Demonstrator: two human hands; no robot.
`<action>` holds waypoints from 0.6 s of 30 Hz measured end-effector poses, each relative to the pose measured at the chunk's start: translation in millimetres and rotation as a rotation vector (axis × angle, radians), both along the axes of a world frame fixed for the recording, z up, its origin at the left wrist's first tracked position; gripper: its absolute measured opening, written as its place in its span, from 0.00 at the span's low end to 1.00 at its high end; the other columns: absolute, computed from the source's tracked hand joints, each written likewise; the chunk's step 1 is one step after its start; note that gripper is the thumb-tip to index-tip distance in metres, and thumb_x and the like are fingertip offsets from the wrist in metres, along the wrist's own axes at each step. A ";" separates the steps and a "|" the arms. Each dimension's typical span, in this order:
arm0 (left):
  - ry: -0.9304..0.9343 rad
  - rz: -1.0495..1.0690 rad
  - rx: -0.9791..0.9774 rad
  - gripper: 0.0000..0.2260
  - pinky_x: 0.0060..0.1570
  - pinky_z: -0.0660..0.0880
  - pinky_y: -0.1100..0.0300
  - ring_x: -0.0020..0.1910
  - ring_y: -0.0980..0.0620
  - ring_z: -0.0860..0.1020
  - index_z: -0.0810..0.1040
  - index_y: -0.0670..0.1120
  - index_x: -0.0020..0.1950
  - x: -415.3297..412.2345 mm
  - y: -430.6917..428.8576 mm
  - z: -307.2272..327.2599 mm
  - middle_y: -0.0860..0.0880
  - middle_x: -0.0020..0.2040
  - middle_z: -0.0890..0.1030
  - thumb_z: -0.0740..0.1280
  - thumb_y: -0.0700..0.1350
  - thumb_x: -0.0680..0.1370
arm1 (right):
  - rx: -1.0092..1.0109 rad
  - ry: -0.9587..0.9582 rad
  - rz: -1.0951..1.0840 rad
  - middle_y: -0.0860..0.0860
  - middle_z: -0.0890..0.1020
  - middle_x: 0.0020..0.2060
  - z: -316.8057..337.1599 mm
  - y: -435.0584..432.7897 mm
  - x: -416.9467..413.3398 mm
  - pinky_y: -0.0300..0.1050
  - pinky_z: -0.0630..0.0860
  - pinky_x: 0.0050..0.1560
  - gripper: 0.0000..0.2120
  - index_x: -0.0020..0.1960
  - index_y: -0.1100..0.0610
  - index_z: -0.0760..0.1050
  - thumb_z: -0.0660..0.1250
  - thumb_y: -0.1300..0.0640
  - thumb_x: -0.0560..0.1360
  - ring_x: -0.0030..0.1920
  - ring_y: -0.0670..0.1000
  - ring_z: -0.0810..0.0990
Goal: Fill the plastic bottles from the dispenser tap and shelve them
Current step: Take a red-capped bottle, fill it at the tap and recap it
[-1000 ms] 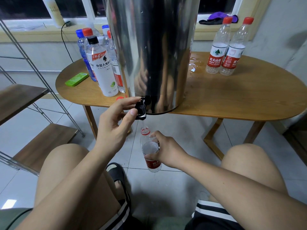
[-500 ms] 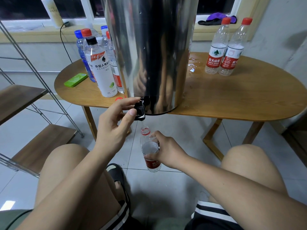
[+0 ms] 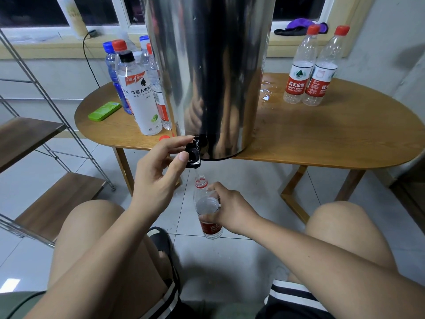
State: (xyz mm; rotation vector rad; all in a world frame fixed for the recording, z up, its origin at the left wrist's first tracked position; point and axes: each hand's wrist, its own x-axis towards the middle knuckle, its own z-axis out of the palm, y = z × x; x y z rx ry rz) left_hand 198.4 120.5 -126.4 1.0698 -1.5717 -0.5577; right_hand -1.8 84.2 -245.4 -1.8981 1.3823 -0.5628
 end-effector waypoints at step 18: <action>0.022 -0.002 0.007 0.15 0.58 0.80 0.33 0.62 0.44 0.84 0.82 0.48 0.70 -1.7 1.4 0.1 0.49 0.61 0.86 0.65 0.50 0.86 | -0.015 0.004 0.000 0.48 0.84 0.62 -0.4 1.0 -0.3 0.49 0.82 0.58 0.36 0.66 0.42 0.69 0.84 0.38 0.65 0.57 0.51 0.83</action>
